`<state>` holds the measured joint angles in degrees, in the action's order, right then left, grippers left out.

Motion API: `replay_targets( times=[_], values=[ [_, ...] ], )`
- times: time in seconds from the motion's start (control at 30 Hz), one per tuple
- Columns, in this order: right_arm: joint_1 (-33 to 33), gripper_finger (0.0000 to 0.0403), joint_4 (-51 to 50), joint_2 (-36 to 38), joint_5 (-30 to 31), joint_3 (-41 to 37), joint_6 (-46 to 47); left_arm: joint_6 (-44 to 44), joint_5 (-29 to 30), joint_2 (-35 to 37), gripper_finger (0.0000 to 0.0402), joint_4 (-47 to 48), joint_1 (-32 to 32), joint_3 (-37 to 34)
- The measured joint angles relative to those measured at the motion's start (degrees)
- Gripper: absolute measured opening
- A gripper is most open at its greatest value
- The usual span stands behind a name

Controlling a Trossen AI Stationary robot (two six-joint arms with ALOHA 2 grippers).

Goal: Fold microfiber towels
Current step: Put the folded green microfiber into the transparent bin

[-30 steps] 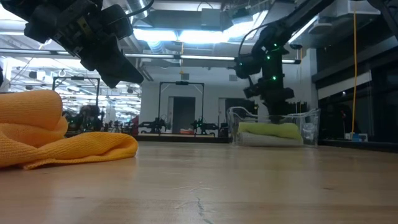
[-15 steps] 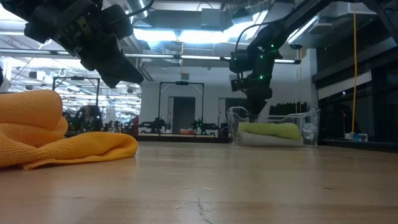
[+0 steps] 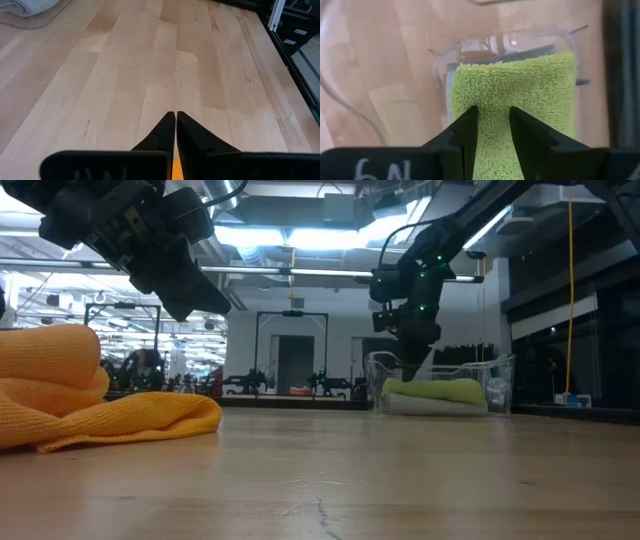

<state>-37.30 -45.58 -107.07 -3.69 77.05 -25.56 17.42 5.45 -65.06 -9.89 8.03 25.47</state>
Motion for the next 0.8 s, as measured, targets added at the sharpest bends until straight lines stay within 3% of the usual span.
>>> replay_targets(
  times=[0.17,0.8],
  values=[
    [0.0,0.0117,0.6,0.0,-2.6,-1.2,0.0,0.0,0.0,0.0,0.0009,0.0,0.0,0.0],
    [0.1,0.0117,0.1,-0.1,-2.4,-1.6,-0.2,0.0,0.0,0.0,0.0009,0.0,0.0,0.0]
  ],
)
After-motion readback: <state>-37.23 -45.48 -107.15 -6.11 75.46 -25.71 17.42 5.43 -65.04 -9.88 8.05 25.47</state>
